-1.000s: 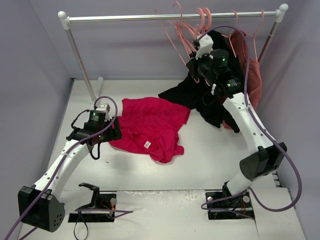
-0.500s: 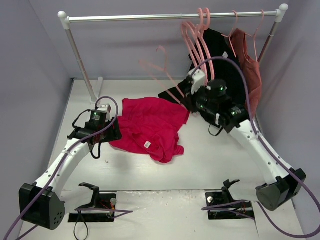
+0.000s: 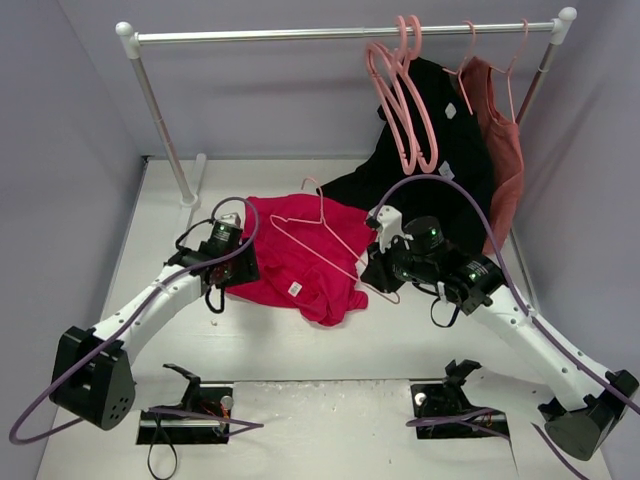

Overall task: Place the t-shirt on the hanger
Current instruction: Pick up the hanger from the clothesline, then place the T-shirt on the hanger.

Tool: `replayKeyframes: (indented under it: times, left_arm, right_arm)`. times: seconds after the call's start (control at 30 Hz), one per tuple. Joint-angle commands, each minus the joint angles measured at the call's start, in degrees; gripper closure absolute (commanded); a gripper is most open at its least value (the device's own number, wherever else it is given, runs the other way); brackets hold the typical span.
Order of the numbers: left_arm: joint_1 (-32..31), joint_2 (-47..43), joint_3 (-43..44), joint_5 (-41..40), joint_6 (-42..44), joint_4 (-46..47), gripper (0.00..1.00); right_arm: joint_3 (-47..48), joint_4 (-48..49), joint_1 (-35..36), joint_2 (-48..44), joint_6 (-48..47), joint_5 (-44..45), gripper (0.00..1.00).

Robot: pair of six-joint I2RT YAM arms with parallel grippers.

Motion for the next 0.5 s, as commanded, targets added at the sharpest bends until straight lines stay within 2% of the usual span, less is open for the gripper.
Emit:
replayKeyframes:
  times: [0.0, 0.17, 0.47]
  left_arm:
    - [-0.8, 2.8, 1.4, -2.1, -4.5, 5.8, 0.47]
    - [-1.0, 6.9, 2.0, -1.1, -6.9, 10.8, 0.47]
    - [-1.0, 14.5, 3.9, -1.1, -8.2, 13.6, 0.49]
  right_arm:
    - [2.9, -1.2, 0.5, 1.3, 2.8, -1.2, 1.0]
    - [3.3, -1.8, 1.4, 0.6, 4.8, -1.9, 1.0]
    - [3.2, -1.7, 1.5, 0.9, 4.6, -1.7, 1.0]
